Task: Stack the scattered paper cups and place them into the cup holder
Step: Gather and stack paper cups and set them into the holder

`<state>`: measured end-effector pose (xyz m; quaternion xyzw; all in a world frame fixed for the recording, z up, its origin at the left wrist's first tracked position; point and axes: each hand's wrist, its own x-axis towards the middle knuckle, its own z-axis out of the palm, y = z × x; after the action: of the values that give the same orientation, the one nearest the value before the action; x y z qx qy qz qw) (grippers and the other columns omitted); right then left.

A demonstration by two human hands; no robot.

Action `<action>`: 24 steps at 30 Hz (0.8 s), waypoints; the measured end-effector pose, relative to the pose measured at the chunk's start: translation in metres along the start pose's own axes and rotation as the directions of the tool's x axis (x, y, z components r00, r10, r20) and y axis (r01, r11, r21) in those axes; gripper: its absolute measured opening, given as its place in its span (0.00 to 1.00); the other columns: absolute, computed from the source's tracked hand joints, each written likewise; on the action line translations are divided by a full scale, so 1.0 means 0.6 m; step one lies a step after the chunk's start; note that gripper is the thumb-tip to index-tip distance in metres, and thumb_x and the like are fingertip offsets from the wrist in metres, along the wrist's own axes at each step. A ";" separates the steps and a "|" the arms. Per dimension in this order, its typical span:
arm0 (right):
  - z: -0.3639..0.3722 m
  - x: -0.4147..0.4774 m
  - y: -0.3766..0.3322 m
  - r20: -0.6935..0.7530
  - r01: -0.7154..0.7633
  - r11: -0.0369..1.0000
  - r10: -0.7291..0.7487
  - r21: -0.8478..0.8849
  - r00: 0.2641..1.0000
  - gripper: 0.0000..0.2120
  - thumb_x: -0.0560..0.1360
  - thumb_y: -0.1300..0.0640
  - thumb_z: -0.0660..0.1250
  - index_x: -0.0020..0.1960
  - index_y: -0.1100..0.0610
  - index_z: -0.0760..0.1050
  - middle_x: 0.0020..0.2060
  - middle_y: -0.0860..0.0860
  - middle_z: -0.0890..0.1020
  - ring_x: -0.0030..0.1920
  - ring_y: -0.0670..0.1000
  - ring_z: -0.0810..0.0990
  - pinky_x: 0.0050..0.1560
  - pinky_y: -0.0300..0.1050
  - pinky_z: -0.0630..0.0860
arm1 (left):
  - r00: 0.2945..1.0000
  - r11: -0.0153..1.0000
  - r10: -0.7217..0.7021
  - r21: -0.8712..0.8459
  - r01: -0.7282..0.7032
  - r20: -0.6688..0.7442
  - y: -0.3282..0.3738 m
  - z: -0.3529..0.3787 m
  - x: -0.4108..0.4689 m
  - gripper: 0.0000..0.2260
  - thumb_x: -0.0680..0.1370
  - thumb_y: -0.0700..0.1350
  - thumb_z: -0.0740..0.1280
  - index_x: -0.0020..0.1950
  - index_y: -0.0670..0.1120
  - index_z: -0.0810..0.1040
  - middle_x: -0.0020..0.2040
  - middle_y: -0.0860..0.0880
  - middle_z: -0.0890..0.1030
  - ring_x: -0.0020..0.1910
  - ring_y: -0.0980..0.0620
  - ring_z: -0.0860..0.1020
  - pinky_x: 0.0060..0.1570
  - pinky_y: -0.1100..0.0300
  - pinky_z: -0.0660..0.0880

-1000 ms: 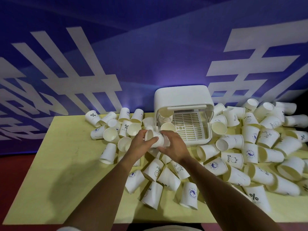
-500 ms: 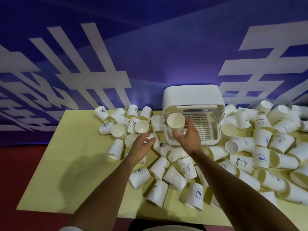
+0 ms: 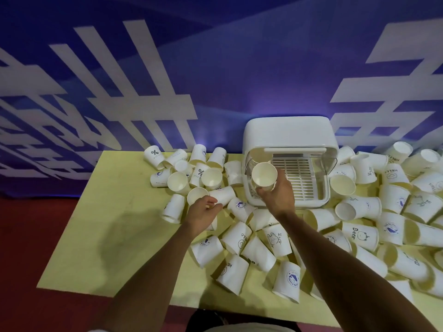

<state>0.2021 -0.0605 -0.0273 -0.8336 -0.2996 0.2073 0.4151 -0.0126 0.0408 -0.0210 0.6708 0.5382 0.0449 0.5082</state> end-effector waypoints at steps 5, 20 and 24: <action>0.002 0.003 -0.002 -0.012 -0.036 0.997 0.036 -0.062 0.999 0.39 0.64 0.49 0.81 0.69 0.53 0.66 0.62 0.52 0.78 0.61 0.55 0.76 0.60 0.56 0.77 | 1.000 1.000 0.017 -0.004 -0.017 -0.014 -0.003 -0.005 0.002 0.13 0.78 0.49 0.70 0.59 0.45 0.79 0.57 0.49 0.80 0.56 0.52 0.79 0.55 0.61 0.72; 0.071 -0.046 -0.065 0.156 0.240 0.956 -0.215 -0.170 0.964 0.28 0.73 0.50 0.73 0.69 0.55 0.71 0.63 0.52 0.78 0.62 0.53 0.76 0.63 0.51 0.75 | 0.984 1.000 0.006 0.017 -0.003 -0.178 -0.049 -0.055 -0.009 0.11 0.77 0.47 0.70 0.57 0.45 0.79 0.54 0.49 0.82 0.54 0.52 0.80 0.54 0.60 0.74; 0.113 -0.057 -0.083 0.248 0.302 0.936 -0.254 -0.180 0.935 0.29 0.72 0.51 0.74 0.69 0.57 0.71 0.63 0.54 0.78 0.62 0.55 0.76 0.63 0.51 0.74 | 0.942 0.996 0.026 0.094 0.006 -0.334 -0.077 -0.090 -0.016 0.11 0.77 0.46 0.70 0.56 0.42 0.80 0.54 0.46 0.80 0.54 0.49 0.78 0.55 0.59 0.72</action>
<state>0.1206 -0.0213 -0.0221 -0.7941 -0.4801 0.2037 0.3120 -0.0805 0.0632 -0.0245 0.6792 0.6148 0.1356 0.3772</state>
